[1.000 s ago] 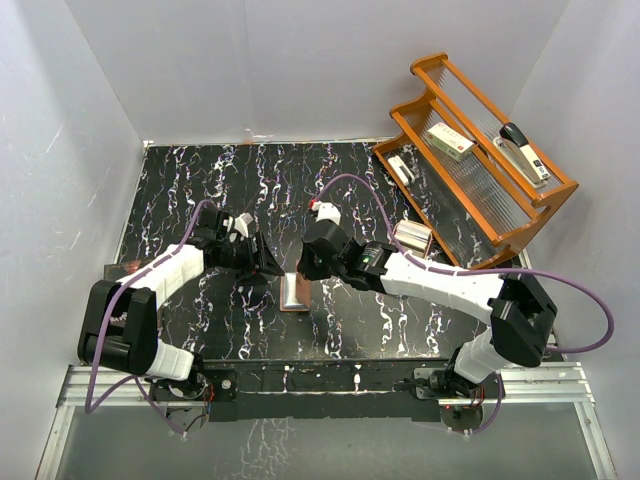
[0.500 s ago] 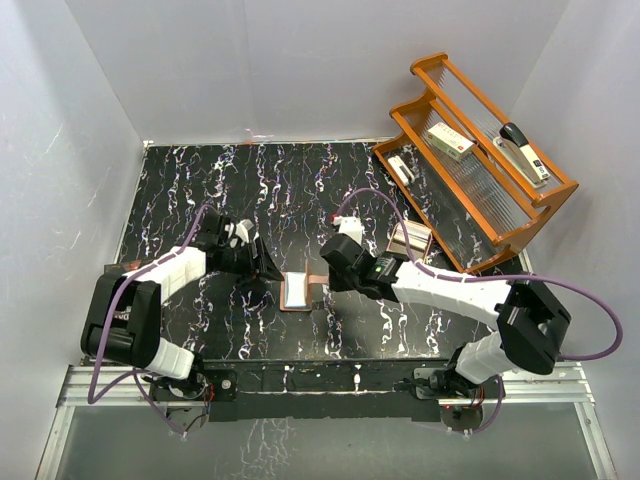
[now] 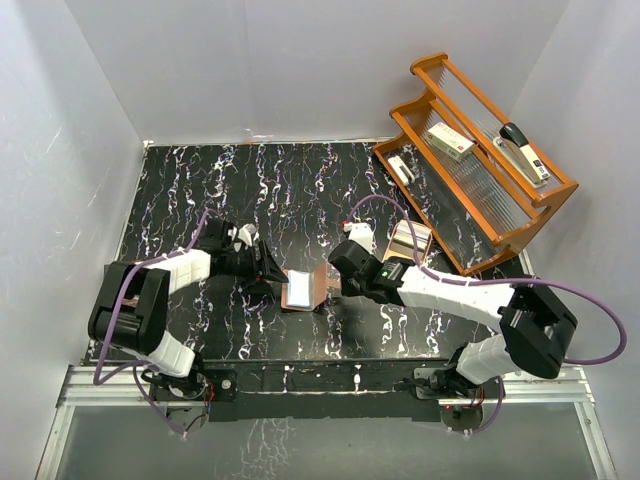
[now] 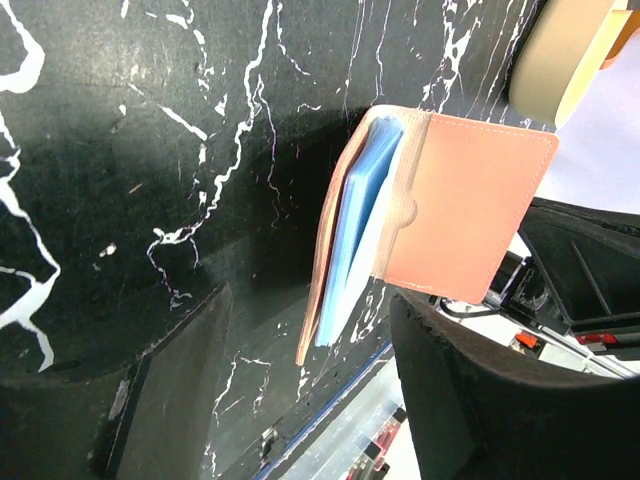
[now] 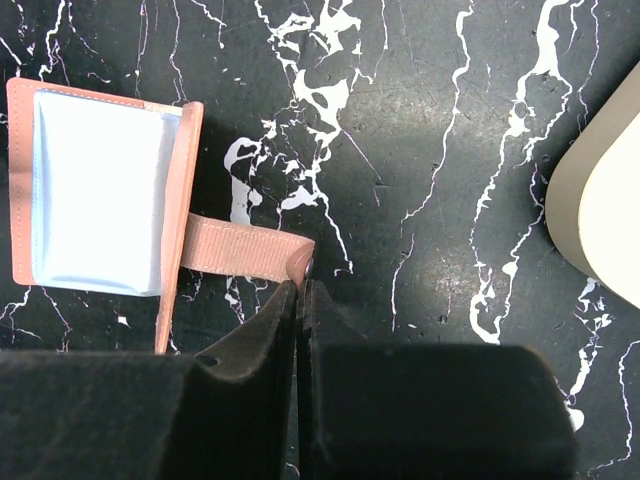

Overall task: Put the credit cards into the card holder
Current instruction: Open the card holder at the center of the board.

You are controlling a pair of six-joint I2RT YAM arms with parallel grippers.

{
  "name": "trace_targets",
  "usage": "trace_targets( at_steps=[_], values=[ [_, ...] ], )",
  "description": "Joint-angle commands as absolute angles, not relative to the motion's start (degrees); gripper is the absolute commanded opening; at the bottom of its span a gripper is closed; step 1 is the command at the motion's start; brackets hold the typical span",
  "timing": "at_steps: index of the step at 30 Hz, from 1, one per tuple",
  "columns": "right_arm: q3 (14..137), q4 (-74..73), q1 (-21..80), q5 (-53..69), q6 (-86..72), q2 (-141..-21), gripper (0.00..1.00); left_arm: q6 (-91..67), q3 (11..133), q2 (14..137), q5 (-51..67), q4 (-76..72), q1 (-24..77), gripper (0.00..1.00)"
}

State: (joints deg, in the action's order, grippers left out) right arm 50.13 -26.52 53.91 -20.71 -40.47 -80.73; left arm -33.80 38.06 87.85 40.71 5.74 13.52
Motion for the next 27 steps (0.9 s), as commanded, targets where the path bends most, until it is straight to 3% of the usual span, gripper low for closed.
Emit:
trace_targets(
  at_steps=[1,8,15,21,27],
  values=[
    [49.6,-23.9,53.6,-22.3,-40.3,-78.8,0.00,-34.9,37.1,89.8,44.2,2.0,13.8,0.62],
    [48.4,-22.9,53.5,-22.7,-40.3,-78.3,0.00,-37.1,35.5,90.6,46.1,-3.4,14.3,0.56],
    [47.6,-22.8,53.5,-22.7,-40.5,-78.6,0.00,-40.2,34.2,91.2,48.6,-8.7,14.6,0.36],
    [47.4,-22.9,53.4,-22.2,-40.5,-78.4,0.00,-42.8,33.3,90.7,50.2,-12.1,14.8,0.25],
    [48.6,-23.7,53.4,-20.8,-40.8,-78.1,0.01,-45.2,32.1,89.9,50.8,-14.4,15.0,0.04]
  ],
)
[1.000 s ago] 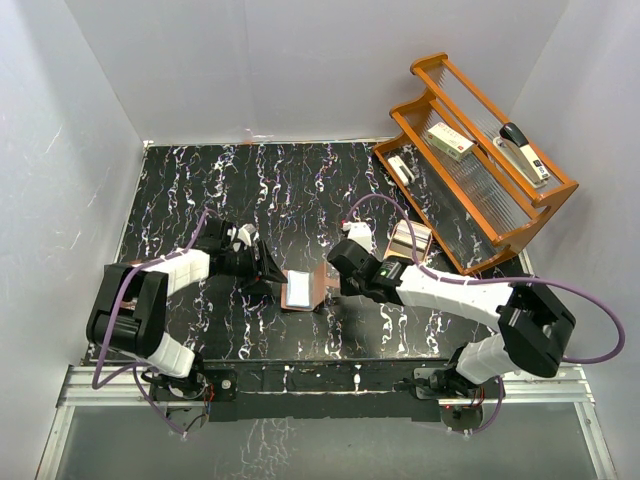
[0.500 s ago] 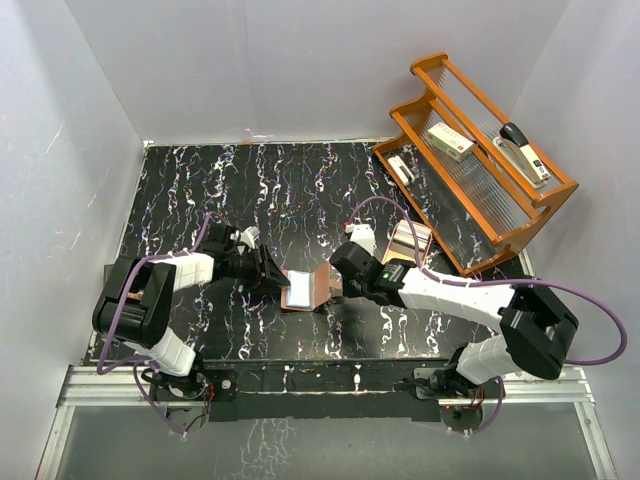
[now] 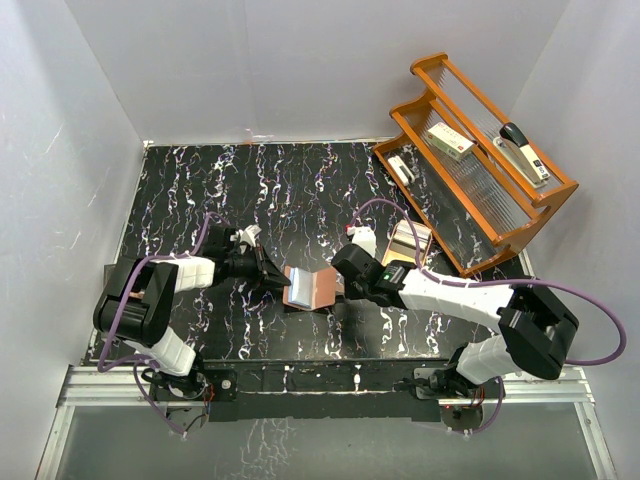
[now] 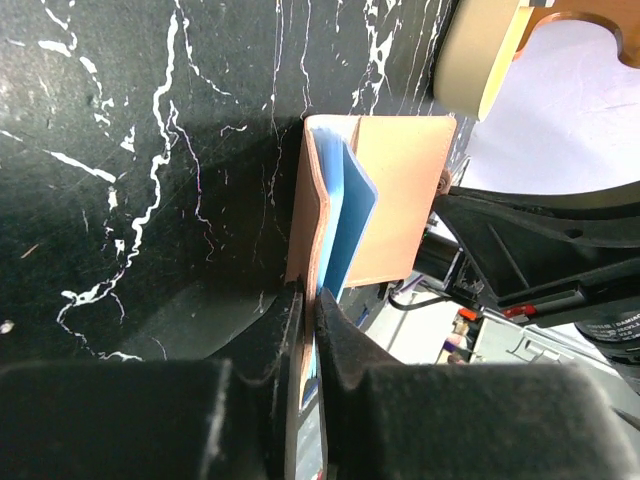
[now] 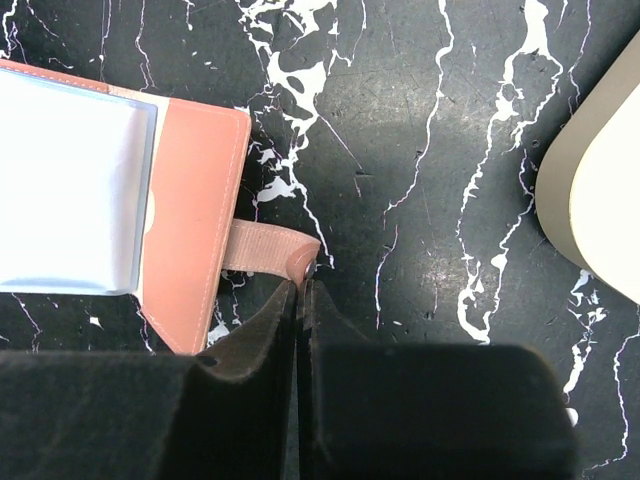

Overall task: Put the credit cards into the card holder
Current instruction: Open the card holder at the center of the board.

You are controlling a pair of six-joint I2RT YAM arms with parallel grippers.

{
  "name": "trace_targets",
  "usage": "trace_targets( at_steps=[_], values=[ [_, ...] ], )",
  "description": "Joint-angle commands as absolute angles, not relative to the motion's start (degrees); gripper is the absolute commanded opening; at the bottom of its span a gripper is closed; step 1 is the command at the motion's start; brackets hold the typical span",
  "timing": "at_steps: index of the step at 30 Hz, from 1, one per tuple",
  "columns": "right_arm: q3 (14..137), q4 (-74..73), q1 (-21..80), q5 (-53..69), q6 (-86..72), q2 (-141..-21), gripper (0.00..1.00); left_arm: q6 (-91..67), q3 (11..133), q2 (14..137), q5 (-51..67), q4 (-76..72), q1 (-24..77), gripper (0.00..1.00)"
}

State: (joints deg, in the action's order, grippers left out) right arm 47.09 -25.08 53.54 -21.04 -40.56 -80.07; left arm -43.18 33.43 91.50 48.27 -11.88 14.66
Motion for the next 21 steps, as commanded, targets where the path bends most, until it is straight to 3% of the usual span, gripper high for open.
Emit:
trace_targets(
  at_steps=[1,9,17,21],
  values=[
    [49.1,-24.1,53.4,-20.6,-41.0,-78.0,0.04,-45.4,32.0,89.6,50.8,-14.3,15.0,0.01],
    [55.3,-27.2,53.5,-14.5,-41.8,-76.3,0.34,-43.0,34.0,84.8,48.9,-7.0,15.3,0.00],
    [57.8,-22.4,53.6,-5.7,-42.2,-78.9,0.54,-42.2,33.9,82.0,46.8,-4.3,15.6,0.00],
    [59.0,-21.2,53.6,-4.0,-42.6,-80.1,0.58,-40.5,34.7,82.1,45.9,-1.5,16.0,0.00]
  ],
)
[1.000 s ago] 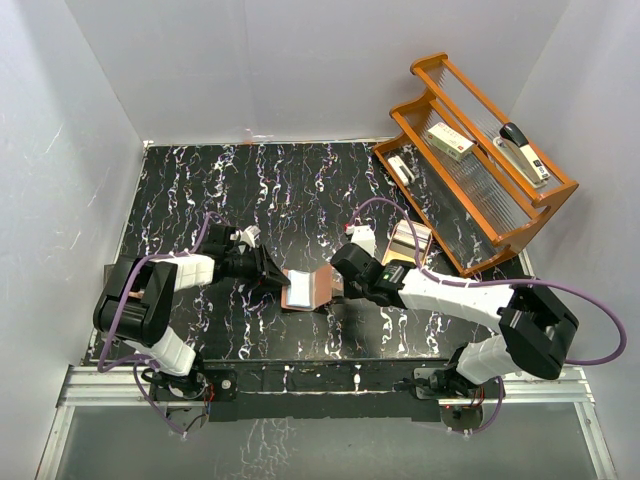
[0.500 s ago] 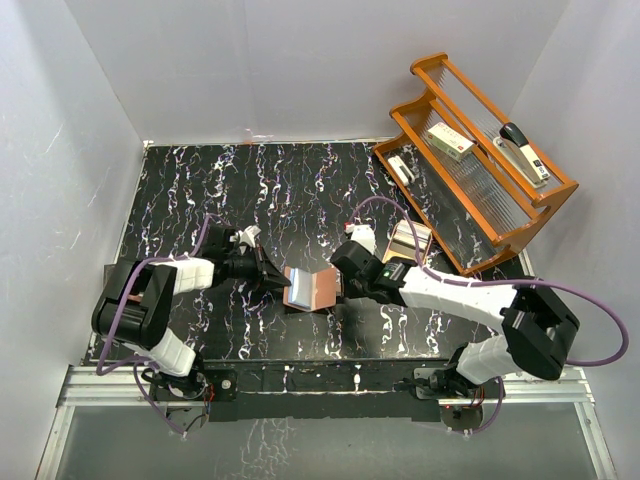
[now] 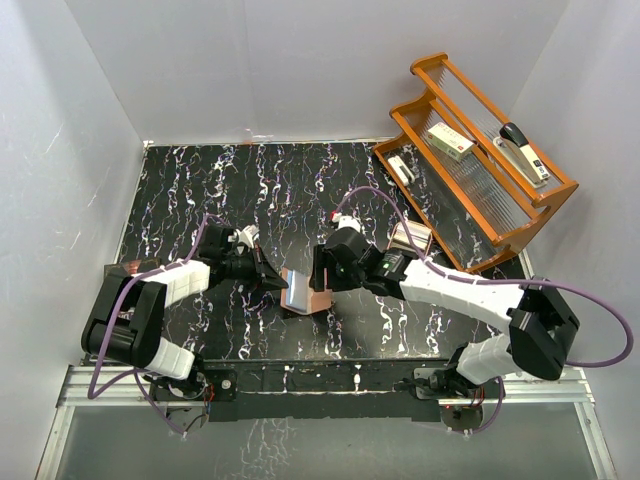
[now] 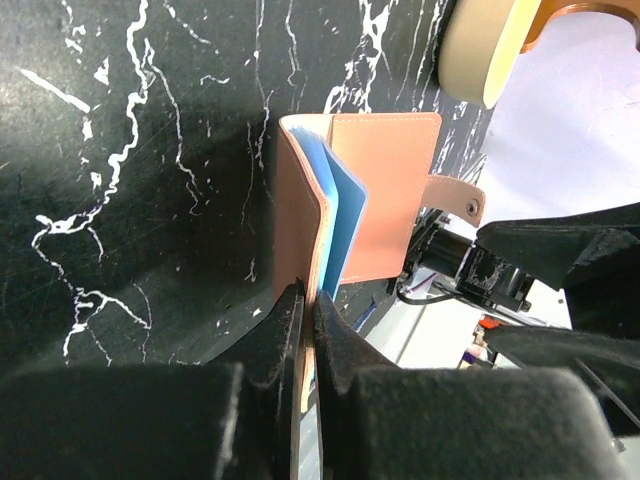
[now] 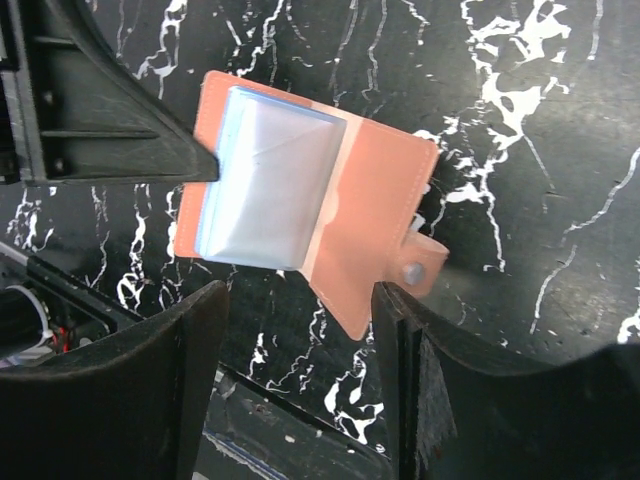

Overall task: Put the credit cards into the card holder
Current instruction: Open the card holder at the center of the board.

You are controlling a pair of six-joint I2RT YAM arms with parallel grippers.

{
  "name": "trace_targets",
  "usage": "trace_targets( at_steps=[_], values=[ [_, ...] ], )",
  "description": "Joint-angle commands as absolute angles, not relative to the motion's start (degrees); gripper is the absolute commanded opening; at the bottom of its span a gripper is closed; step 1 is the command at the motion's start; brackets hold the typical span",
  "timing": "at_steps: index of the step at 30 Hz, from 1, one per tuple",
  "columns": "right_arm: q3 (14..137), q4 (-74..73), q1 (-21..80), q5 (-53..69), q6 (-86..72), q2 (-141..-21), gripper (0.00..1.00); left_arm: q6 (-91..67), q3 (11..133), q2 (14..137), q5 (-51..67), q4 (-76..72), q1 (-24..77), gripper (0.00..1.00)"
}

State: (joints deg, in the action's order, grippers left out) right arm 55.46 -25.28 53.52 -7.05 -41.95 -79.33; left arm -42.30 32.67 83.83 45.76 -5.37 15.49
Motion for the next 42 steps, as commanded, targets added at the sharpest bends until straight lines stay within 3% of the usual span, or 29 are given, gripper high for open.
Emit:
trace_targets(
  at_steps=[1,11,18,22,31,34,38,42],
  values=[
    [59.6,-21.6,53.6,-3.8,-42.6,-80.4,0.57,-40.2,34.9,81.9,45.5,-0.9,16.0,0.00],
    [61.3,-21.5,53.7,-1.5,-42.8,-81.8,0.59,-41.0,35.0,80.4,45.1,-0.4,16.0,0.00],
    [62.0,-19.4,55.4,-1.0,-43.4,-84.1,0.66,-41.0,35.1,79.7,44.3,0.4,16.0,0.00],
    [60.7,-17.7,55.4,-0.7,-42.4,-86.4,0.62,-42.9,34.4,79.2,44.8,-0.9,16.1,0.00],
    [60.7,-13.8,55.4,3.2,-42.3,-94.7,0.65,-44.4,33.4,78.6,45.0,-2.0,16.1,0.00],
    [61.0,-13.4,55.4,2.8,-42.5,-96.5,0.62,-44.1,33.0,78.8,45.0,-1.8,16.1,0.00],
    [60.6,-12.9,55.4,2.8,-42.5,-98.0,0.49,-42.8,33.4,79.9,44.5,-0.1,16.1,0.00],
    [60.6,-13.3,55.4,3.1,-42.5,-98.3,0.48,-39.1,35.5,80.8,42.7,5.0,16.2,0.00]
  ],
)
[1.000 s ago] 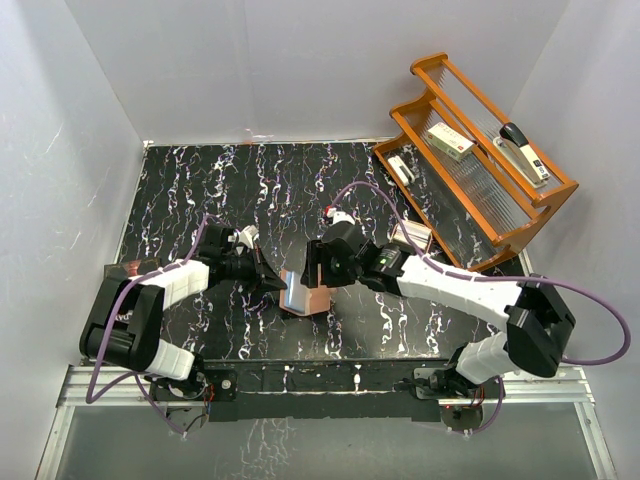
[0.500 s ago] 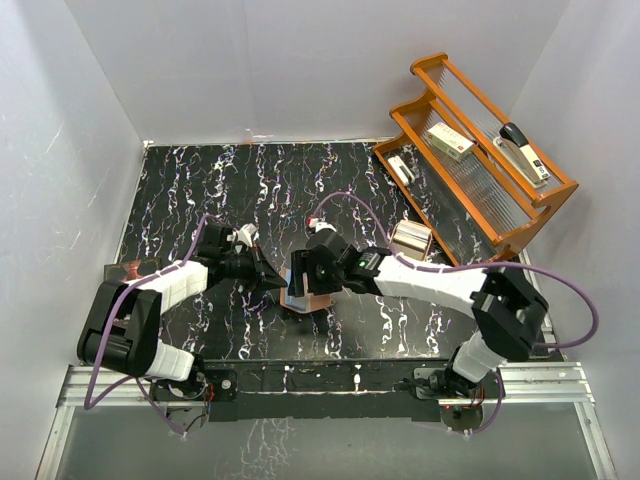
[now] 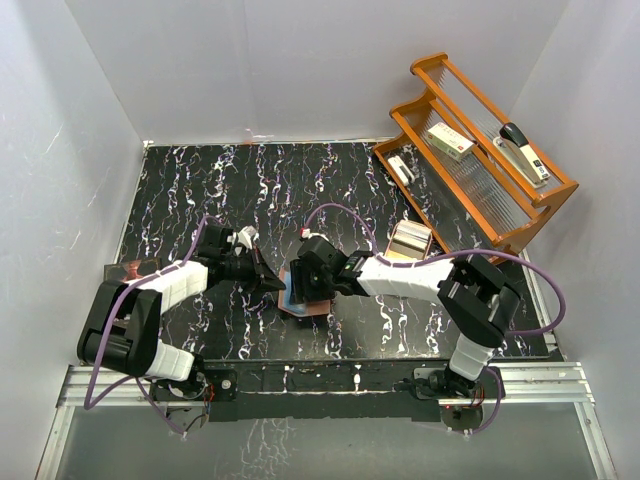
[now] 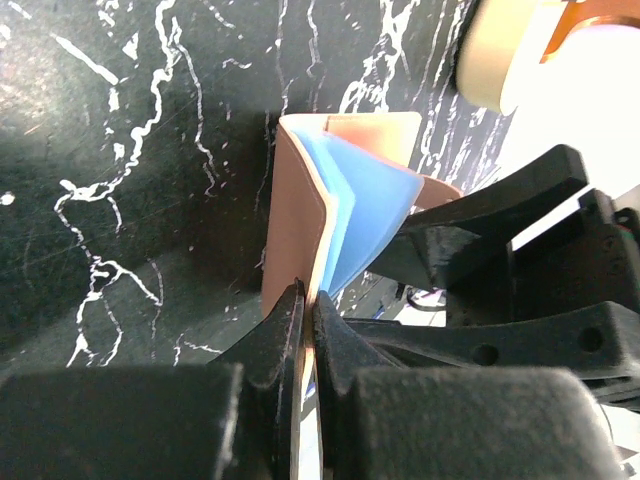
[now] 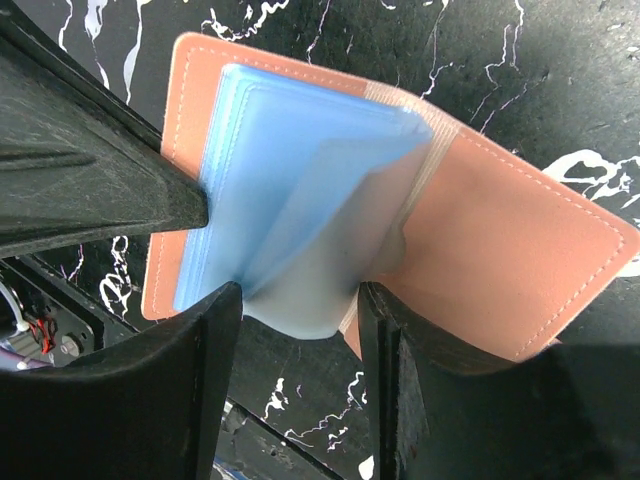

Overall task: Put the credit cards into the card holder
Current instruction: Open the card holder at the center of the board.

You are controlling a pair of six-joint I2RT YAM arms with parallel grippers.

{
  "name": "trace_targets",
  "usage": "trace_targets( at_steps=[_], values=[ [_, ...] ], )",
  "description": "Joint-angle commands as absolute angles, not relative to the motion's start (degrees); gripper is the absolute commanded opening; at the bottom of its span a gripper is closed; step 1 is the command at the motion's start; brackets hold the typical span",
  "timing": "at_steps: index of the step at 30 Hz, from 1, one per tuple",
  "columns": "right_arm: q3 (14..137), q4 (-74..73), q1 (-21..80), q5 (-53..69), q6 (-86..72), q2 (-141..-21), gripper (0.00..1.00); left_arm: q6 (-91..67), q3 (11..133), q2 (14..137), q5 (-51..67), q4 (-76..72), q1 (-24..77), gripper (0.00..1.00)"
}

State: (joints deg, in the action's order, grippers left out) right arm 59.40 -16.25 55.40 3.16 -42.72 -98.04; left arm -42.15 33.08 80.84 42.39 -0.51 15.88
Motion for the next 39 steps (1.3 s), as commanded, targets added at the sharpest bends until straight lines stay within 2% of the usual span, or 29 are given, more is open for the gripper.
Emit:
trace_targets(
  at_steps=[1,5,10,13,21,30,39],
  values=[
    [60.9,-13.5,55.4,3.2,-42.5,-98.3,0.48,-38.6,35.8,80.8,42.6,5.6,16.2,0.00],
    [62.9,-15.5,55.4,1.2,-41.7,-98.5,0.49,-38.4,36.4,81.0,42.7,6.4,16.2,0.00],
    [64.7,-16.0,55.4,3.0,-42.1,-99.1,0.60,-38.8,36.4,81.1,42.8,6.3,16.2,0.00],
    [63.9,-14.2,55.5,3.4,-43.3,-98.7,0.63,-38.7,36.4,81.2,42.5,6.4,16.2,0.00],
    [63.1,-15.1,55.4,1.4,-43.5,-101.9,0.61,-39.3,35.7,80.5,42.2,5.9,16.2,0.00],
    [62.8,-19.7,55.4,-6.4,-42.2,-98.2,0.58,-38.1,35.5,80.9,41.7,6.7,16.2,0.00],
    [66.3,-28.3,55.5,-13.1,-40.9,-94.2,0.72,-37.8,35.3,80.7,40.8,7.4,16.2,0.00]
  ],
)
